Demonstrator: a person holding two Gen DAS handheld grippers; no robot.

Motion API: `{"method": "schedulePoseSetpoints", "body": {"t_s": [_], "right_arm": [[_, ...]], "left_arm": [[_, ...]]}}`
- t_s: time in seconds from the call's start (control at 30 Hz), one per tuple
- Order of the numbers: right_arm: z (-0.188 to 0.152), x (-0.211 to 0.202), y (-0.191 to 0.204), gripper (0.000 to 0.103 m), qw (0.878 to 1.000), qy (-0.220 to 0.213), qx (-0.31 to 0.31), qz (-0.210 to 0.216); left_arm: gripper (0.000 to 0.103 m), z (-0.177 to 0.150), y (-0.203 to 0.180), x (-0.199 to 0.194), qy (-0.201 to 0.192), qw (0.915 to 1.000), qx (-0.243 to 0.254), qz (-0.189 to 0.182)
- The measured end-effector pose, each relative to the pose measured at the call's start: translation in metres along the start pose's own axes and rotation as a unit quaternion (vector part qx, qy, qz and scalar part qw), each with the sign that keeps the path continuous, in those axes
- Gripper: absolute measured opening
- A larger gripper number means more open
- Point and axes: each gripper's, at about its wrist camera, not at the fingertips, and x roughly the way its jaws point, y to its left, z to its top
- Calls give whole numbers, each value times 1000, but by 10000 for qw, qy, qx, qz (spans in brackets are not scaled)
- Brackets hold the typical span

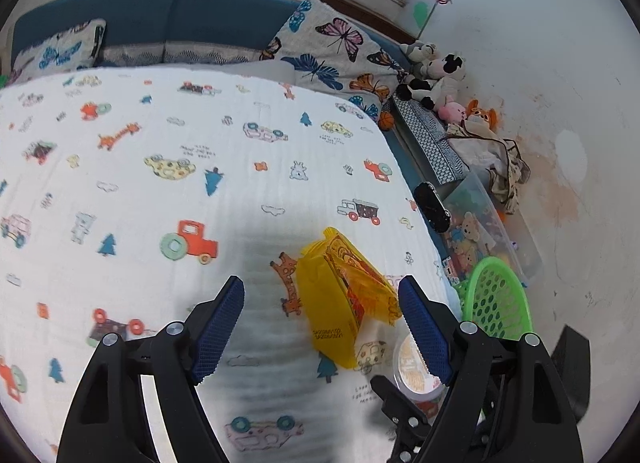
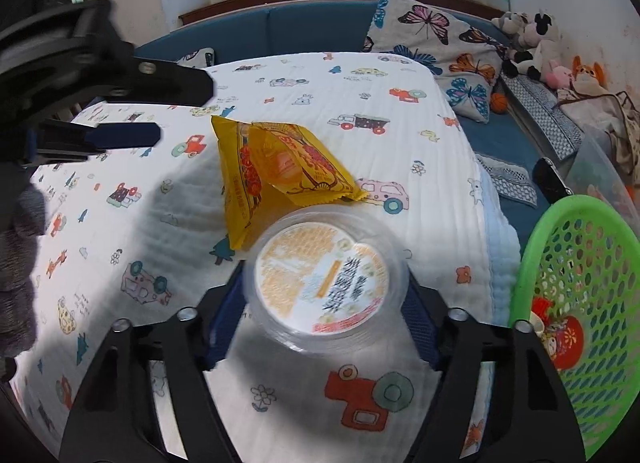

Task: Collect trash
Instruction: 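Grasp the clear round container with the right tool while the left tool grasps the yellow snack bag, then carry the container and snack bag over the green basket and open both tools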

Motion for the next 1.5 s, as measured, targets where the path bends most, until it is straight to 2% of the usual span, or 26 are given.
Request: {"method": "schedulePoseSetpoints", "body": {"t_s": [0.47,0.77,0.97,1.1,1.2,1.5], "right_arm": [[-14,-35,-19,67,9996,-264,124,64],[-19,-46,-25,67,9992,-354,164,75],[-24,-53,-29,67,9990,-392,192,49],[-27,-59,-32,67,9988,-420,237,17],[-30,-64,-36,67,9986,-446,295,-1],[-40,-83,-48,67,9972,-565,470,-103]], "left_arm": [[77,9,-7,42,182,9983,-505,-237],[71,7,-6,62,313,9967,-739,-134],[57,7,-1,68,354,9949,-930,-154],[34,4,-1,70,379,9942,-980,-244],[24,1,-2,66,330,9938,-1007,-338],[19,-3,-16,39,141,9957,-751,-523]]}}
